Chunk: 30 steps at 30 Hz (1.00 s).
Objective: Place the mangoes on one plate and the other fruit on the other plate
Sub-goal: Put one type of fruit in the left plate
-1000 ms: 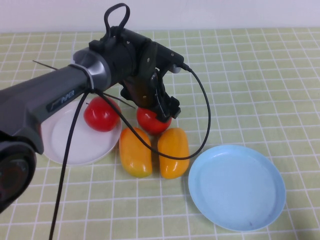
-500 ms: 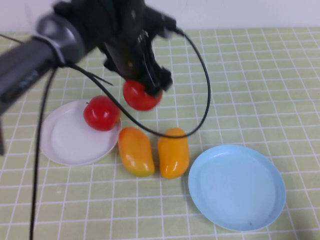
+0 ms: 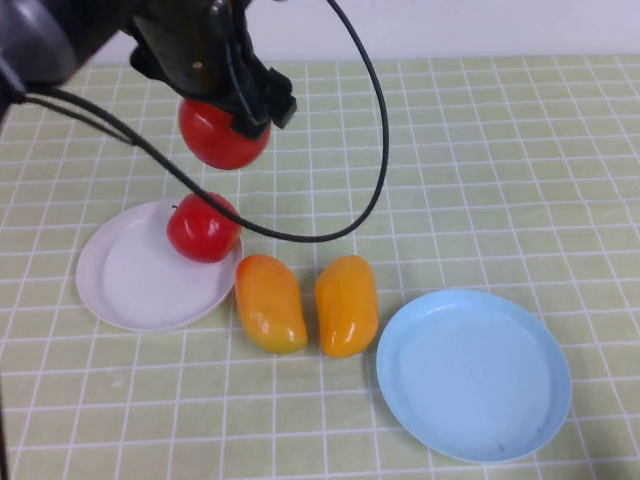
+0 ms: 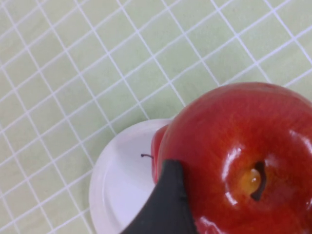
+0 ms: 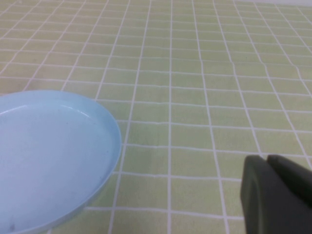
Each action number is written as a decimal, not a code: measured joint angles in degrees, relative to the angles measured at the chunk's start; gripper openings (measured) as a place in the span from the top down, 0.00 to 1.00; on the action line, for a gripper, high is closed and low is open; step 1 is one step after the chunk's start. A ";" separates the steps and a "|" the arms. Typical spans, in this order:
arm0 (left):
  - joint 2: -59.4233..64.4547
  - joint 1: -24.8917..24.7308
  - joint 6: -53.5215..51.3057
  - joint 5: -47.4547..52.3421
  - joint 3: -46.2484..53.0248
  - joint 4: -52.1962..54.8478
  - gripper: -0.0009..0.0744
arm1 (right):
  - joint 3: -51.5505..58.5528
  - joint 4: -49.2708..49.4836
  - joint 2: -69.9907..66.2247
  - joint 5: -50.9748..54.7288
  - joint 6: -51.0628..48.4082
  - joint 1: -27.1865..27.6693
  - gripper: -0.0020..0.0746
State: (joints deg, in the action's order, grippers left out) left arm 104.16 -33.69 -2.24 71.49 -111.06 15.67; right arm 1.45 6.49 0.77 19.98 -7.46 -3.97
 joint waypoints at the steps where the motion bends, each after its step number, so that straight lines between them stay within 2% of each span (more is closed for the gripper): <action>1: -0.89 0.00 0.04 0.00 0.57 0.00 0.22 | 0.00 0.00 0.00 0.00 0.00 0.00 0.99; 8: -9.95 0.67 2.71 0.00 12.78 1.75 0.22 | 0.00 0.00 0.00 0.00 0.00 0.00 0.99; 15: -14.33 6.42 4.39 -0.36 27.08 2.01 0.22 | 0.00 0.00 0.00 0.00 0.00 0.00 0.99; 18: -14.33 9.29 5.05 -4.12 31.74 1.79 0.22 | 0.00 0.00 0.00 0.00 0.00 0.00 0.99; 23: -14.33 12.00 5.67 -11.20 36.15 1.25 0.22 | 0.00 0.00 0.00 0.00 0.00 0.00 0.99; 30: -9.53 13.51 5.70 -17.55 36.56 -0.68 0.22 | 0.00 0.00 0.00 0.00 0.00 0.00 0.99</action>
State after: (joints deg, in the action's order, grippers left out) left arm 94.63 -20.18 3.46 53.94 -74.50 14.99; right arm 1.45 6.49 0.77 19.98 -7.46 -3.97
